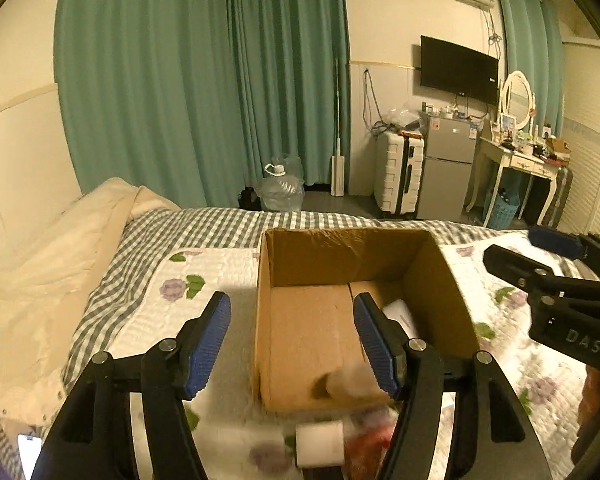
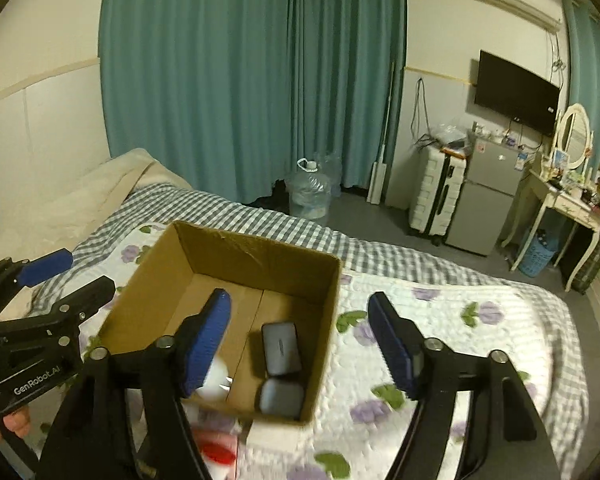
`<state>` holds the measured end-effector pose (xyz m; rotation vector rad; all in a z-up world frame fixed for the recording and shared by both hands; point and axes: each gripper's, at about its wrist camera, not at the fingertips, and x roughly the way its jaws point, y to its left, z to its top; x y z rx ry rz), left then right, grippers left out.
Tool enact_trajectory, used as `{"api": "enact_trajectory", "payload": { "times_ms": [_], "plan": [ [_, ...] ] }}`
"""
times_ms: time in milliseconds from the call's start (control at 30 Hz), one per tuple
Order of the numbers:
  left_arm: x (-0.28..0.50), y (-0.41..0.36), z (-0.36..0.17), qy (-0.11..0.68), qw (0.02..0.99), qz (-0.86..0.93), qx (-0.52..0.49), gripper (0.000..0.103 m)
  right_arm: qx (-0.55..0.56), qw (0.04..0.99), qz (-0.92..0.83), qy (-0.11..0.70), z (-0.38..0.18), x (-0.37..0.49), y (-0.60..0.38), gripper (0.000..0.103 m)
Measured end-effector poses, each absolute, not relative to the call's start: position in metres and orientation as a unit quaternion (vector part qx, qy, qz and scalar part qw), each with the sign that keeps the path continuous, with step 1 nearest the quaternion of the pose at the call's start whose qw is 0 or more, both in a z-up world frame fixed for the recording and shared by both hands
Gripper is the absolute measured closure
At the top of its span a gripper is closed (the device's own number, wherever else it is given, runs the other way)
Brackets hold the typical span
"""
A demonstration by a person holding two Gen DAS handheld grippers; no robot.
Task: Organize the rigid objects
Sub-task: 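Lower both held items into the cardboard box and release them, then grasp the black cylinder with the left gripper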
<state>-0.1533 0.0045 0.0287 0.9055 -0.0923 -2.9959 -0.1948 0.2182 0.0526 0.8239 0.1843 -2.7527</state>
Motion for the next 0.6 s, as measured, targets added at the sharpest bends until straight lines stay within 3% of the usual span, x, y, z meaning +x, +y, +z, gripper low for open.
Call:
{"api": "enact_trajectory", "payload": {
  "times_ms": [233, 600],
  "plan": [
    [-0.108, 0.0, 0.021, -0.02, 0.012, -0.948, 0.318, 0.036, 0.283, 0.118, -0.95, 0.064, 0.057, -0.12, 0.234, 0.02],
    [-0.08, 0.003, -0.068, -0.009, 0.019, -0.917, 0.398, 0.036, 0.362, 0.11, -0.925, 0.046, -0.029, -0.09, 0.249, 0.019]
  ]
}}
